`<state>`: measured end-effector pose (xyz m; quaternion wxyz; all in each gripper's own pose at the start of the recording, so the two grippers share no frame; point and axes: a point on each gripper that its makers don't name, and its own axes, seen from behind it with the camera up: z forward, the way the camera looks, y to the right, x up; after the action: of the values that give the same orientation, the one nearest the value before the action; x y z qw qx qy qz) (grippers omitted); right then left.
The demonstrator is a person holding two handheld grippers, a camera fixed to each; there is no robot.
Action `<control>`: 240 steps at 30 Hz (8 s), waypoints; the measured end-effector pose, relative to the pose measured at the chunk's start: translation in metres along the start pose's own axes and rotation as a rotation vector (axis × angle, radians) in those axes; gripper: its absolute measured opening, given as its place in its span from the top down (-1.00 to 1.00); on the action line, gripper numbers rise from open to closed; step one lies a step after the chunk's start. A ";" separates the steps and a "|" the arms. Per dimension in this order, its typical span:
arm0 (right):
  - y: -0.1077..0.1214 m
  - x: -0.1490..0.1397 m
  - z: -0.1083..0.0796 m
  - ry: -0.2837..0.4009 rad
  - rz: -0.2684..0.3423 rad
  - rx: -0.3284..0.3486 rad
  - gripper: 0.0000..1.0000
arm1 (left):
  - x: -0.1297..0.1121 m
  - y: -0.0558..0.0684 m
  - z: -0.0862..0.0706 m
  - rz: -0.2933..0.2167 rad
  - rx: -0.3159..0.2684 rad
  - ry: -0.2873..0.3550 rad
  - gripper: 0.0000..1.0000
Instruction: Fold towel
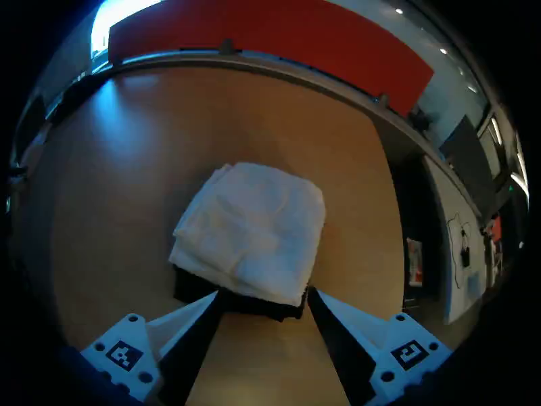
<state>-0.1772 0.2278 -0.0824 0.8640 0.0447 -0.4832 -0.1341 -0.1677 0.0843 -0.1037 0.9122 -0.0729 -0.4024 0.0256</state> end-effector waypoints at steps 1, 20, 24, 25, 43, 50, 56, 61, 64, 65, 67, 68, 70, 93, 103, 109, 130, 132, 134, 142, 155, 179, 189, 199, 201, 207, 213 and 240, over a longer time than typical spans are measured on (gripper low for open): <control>-0.002 0.003 -0.001 0.012 0.002 -0.001 -0.86 | 0.001 0.000 0.000 0.000 0.000 0.001 -0.94; -0.006 0.104 -0.044 0.448 0.210 -0.074 -1.00 | 0.015 0.002 0.002 0.009 0.001 0.039 -0.94; -0.008 0.119 -0.054 0.517 0.224 -0.079 -1.00 | 0.020 0.001 0.002 0.007 0.004 0.054 -0.94; -0.009 0.123 -0.056 0.532 0.227 -0.082 -1.00 | 0.022 0.001 0.002 0.006 0.006 0.059 -0.94; -0.006 0.181 -0.105 0.818 0.290 -0.140 -1.00 | 0.047 -0.004 0.001 -0.021 0.024 0.139 -0.94; -0.015 0.194 -0.117 0.856 0.271 -0.137 -1.00 | 0.071 -0.009 -0.001 -0.044 0.032 0.210 -0.94; -0.025 0.203 -0.122 0.862 0.248 -0.133 -1.00 | 0.100 -0.020 -0.009 -0.054 0.061 0.310 -0.94; -0.032 0.208 -0.128 0.871 0.247 -0.129 -1.00 | 0.136 -0.034 -0.024 -0.053 0.098 0.439 -0.94; -0.037 0.212 -0.133 0.879 0.241 -0.128 -1.00 | 0.154 -0.043 -0.033 -0.057 0.119 0.510 -0.94; -0.039 0.214 -0.135 0.882 0.239 -0.127 -1.00 | 0.159 -0.046 -0.035 -0.060 0.126 0.529 -0.94; -0.044 0.218 -0.139 0.887 0.232 -0.125 -1.00 | 0.167 -0.053 -0.039 -0.069 0.144 0.556 -0.94; -0.046 0.219 -0.141 0.889 0.229 -0.123 -1.00 | 0.170 -0.057 -0.041 -0.073 0.154 0.568 -0.94; -0.052 0.224 -0.145 0.898 0.222 -0.121 -1.00 | 0.177 -0.063 -0.044 -0.083 0.167 0.589 -0.94; -0.137 0.278 -0.178 0.978 0.211 -0.049 -1.00 | 0.219 -0.092 -0.084 -0.099 0.172 0.761 -0.94; -0.158 0.288 -0.181 0.993 0.219 -0.021 -1.00 | 0.225 -0.096 -0.088 -0.089 0.166 0.788 -0.94; -0.162 0.292 -0.184 0.991 0.219 -0.019 -1.00 | 0.226 -0.096 -0.086 -0.077 0.166 0.805 -0.94; -0.179 0.300 -0.178 0.984 0.191 -0.015 -1.00 | 0.210 -0.084 -0.050 -0.083 0.138 0.840 -0.94; -0.180 0.299 -0.178 0.984 0.190 -0.016 -1.00 | 0.206 -0.085 -0.044 -0.083 0.138 0.842 -0.94; -0.181 0.296 -0.178 0.979 0.188 -0.018 -1.00 | 0.203 -0.087 -0.040 -0.077 0.144 0.846 -0.94; -0.181 0.292 -0.176 0.966 0.208 -0.032 -1.00 | 0.185 -0.089 -0.022 -0.054 0.153 0.860 -0.94; -0.198 0.287 -0.154 0.975 0.216 -0.039 -1.00 | 0.153 -0.111 -0.001 -0.064 0.175 0.887 -0.94; -0.212 0.260 -0.139 0.976 0.170 -0.052 -1.00 | 0.107 -0.108 0.015 -0.085 0.173 0.905 -0.94; -0.211 0.260 -0.137 0.972 0.166 -0.050 -1.00 | 0.102 -0.106 0.024 -0.069 0.179 0.884 -0.94; -0.208 0.256 -0.133 0.960 0.171 -0.054 -1.00 | 0.102 -0.108 0.028 -0.070 0.178 0.870 -0.94; -0.207 0.256 -0.132 0.960 0.172 -0.054 -1.00 | 0.102 -0.107 0.028 -0.070 0.177 0.870 -0.94; -0.202 0.253 -0.129 0.959 0.175 -0.055 -1.00 | 0.102 -0.106 0.029 -0.067 0.173 0.869 -0.94; -0.197 0.248 -0.123 0.955 0.185 -0.055 -1.00 | 0.101 -0.106 0.028 -0.067 0.174 0.868 -0.94; -0.178 0.232 -0.101 0.993 0.172 -0.081 -1.00 | 0.099 -0.106 0.030 -0.069 0.178 0.867 -0.94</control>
<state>-0.0101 -0.0121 0.0186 0.9986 0.0294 -0.0101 -0.0435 -0.1239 -0.0066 0.0047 0.9997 0.0155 0.0188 -0.0034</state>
